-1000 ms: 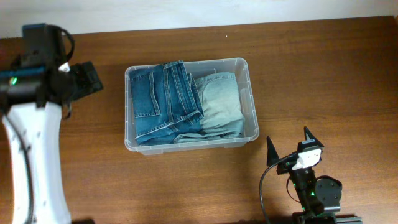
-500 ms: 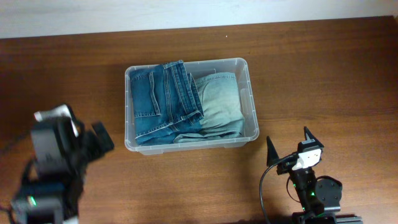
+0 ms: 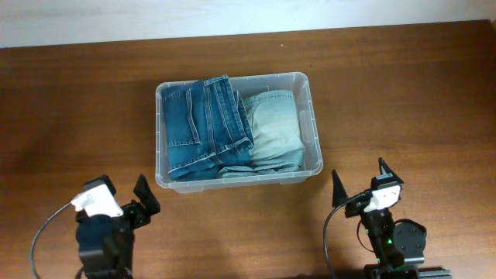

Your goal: Pack container

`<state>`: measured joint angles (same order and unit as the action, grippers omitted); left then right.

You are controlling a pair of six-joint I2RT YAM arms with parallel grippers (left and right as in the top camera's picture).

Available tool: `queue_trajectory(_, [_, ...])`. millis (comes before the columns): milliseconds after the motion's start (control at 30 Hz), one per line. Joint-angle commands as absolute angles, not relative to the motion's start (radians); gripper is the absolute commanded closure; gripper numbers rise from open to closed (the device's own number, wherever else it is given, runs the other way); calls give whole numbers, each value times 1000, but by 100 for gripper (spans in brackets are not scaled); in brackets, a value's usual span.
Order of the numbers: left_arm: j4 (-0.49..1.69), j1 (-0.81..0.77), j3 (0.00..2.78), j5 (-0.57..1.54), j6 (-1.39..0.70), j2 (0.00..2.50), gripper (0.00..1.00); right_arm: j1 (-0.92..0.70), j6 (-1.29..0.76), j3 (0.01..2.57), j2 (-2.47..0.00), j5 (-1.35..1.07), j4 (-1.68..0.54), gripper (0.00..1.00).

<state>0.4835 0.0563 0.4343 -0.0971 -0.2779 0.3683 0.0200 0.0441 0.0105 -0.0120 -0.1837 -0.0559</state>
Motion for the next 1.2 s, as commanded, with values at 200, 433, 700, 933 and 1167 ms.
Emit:
queue_trajectory(200, [144, 54, 199, -1, -256, 227, 1, 28, 37, 6, -4, -199, -60, 1])
queue_trajectory(433, [86, 52, 107, 31, -230, 121, 1, 28, 37, 6, -4, -199, -60, 2])
queue_trajectory(700, [90, 34, 64, 30, -230, 56, 1, 28, 37, 6, -4, -199, -60, 1])
queue_trajectory(933, [105, 13, 21, 9, -229, 5, 1, 28, 37, 6, -4, -199, -60, 1])
queue_trajectory(1167, [105, 13, 21, -5, -124, 5, 1, 28, 37, 6, -4, -199, -60, 2])
